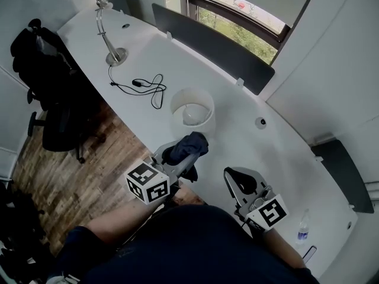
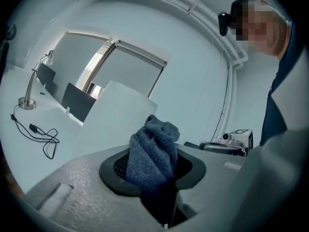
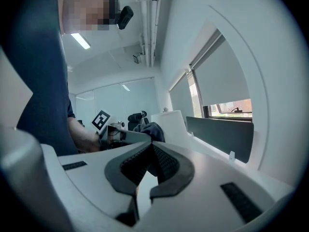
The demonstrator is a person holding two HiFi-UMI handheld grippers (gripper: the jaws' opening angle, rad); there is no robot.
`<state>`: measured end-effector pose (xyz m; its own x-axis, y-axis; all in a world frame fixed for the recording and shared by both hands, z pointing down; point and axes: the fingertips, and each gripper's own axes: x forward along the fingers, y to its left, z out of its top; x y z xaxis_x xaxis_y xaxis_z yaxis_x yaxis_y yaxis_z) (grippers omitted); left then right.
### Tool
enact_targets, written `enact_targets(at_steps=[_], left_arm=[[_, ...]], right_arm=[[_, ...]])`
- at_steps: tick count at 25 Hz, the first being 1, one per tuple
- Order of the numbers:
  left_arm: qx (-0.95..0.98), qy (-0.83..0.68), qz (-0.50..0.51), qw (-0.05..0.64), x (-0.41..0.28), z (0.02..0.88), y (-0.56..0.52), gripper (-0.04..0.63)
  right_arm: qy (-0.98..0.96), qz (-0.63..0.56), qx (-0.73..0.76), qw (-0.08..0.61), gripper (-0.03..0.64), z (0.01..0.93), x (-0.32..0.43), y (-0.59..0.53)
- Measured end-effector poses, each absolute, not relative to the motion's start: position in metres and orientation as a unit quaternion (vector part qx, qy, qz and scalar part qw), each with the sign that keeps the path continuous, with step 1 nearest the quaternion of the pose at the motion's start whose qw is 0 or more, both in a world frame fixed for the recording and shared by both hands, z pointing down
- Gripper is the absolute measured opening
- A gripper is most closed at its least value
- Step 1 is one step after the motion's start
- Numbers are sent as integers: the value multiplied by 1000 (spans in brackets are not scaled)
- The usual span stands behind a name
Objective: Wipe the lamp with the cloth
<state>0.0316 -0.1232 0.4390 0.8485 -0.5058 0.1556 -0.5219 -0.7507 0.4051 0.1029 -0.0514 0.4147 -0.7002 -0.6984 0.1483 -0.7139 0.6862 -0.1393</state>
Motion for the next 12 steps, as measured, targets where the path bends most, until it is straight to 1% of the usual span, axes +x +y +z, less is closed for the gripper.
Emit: enact_targets(at_steps=[5,12], left_arm=[[929,-272,45,246,31,474,-120,135],[926,-267,79,256,26,511,-118,135]], right_arm=[[-913,100,392,45,11,419,105,-51],[-911,105,394,51,11,425,98,-47]])
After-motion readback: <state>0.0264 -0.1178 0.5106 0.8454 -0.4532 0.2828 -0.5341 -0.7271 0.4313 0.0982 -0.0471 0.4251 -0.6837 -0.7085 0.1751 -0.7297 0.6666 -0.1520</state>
